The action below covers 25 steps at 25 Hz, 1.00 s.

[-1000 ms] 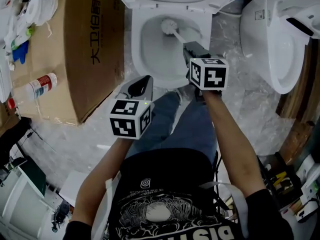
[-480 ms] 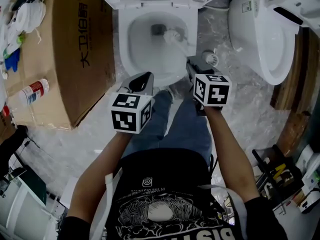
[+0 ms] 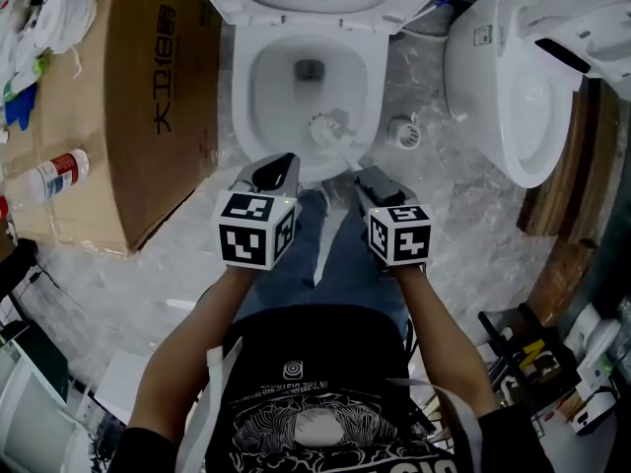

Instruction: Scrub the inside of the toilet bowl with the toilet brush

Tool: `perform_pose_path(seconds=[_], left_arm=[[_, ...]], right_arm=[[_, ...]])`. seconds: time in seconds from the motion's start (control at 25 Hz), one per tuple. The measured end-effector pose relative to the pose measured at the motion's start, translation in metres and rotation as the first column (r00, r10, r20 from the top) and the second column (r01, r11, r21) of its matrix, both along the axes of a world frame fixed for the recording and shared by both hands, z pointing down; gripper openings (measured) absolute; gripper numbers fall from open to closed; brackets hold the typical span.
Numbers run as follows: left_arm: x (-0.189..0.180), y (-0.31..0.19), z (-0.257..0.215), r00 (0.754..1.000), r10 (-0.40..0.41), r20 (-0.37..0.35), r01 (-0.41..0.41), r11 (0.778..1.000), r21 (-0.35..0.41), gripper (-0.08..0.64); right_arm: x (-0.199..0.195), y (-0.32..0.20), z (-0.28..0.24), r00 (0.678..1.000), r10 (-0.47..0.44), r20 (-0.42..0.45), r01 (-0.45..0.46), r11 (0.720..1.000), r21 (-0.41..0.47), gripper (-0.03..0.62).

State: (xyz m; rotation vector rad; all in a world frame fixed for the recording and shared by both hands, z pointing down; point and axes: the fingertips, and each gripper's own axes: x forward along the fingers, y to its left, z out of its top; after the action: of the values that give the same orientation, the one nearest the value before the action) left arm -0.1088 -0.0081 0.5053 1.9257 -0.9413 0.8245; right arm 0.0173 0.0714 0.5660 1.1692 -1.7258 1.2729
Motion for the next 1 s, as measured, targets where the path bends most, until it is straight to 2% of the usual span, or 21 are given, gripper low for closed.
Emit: perform_pose_path(seconds=[0.16,0.36,0.76,1.0], left_arm=[[-0.006,0.001,0.001,1.0,-0.024,0.001,0.024,1.0,-0.003,-0.006],[-0.02,0.003,0.002,0.999,-0.045,0.005,0.045,0.999,-0.002,-0.006],[-0.023,0.004,0.009,0.997,-0.08,0.001,0.08,0.997,-0.021,-0.006],[-0.021,0.005,0.011,0.995,-0.099,0.002,0.099,0.995,-0.032,-0.006]], right_arm=[[-0.023,0.004,0.002,0.997,-0.06,0.044,0.061,0.998,-0.011,0.15],[-0.054,-0.012,0.005,0.993,-0.094,0.078,0.094,0.996,0.004,0.15],[-0.056,-0.04,0.023,0.994,-0.1,0.043,0.1,0.995,0.0,0.152],[-0.065,-0.079,0.038,0.995,-0.091,0.042,0.089,0.995,0.046,0.15]])
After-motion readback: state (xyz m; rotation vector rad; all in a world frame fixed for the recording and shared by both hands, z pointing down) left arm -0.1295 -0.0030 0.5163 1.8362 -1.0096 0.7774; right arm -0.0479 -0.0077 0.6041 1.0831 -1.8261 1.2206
